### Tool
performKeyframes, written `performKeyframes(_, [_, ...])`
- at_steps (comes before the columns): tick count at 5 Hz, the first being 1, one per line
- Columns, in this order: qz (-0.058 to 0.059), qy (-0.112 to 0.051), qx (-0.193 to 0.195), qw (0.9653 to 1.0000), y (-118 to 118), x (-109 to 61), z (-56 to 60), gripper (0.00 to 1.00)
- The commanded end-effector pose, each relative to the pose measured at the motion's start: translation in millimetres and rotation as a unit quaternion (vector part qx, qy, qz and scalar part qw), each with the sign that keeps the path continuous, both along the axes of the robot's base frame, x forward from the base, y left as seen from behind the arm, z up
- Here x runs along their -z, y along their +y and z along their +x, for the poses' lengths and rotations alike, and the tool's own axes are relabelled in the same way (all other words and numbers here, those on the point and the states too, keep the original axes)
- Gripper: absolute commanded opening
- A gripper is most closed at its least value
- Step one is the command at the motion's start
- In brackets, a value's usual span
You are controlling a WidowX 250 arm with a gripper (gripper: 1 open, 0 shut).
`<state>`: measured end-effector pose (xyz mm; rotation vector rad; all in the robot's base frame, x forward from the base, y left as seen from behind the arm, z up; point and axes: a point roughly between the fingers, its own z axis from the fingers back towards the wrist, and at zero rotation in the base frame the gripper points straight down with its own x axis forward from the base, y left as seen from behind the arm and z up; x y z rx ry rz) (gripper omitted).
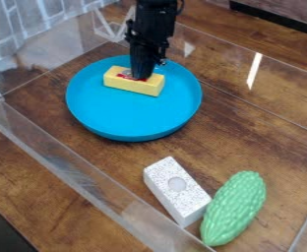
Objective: Remove the yellow brick from inside the blue tray and put it on the table
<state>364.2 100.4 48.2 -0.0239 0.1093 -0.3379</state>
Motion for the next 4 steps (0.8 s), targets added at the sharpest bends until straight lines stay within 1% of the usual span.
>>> performKeyframes(1, [0.01,-0.038,-0.008,0.9992,11.1,-25.8,8.1,0.0])
performKeyframes(4, [0.009,-0.042,0.001,0.9991,11.0,-29.9,8.7,0.0])
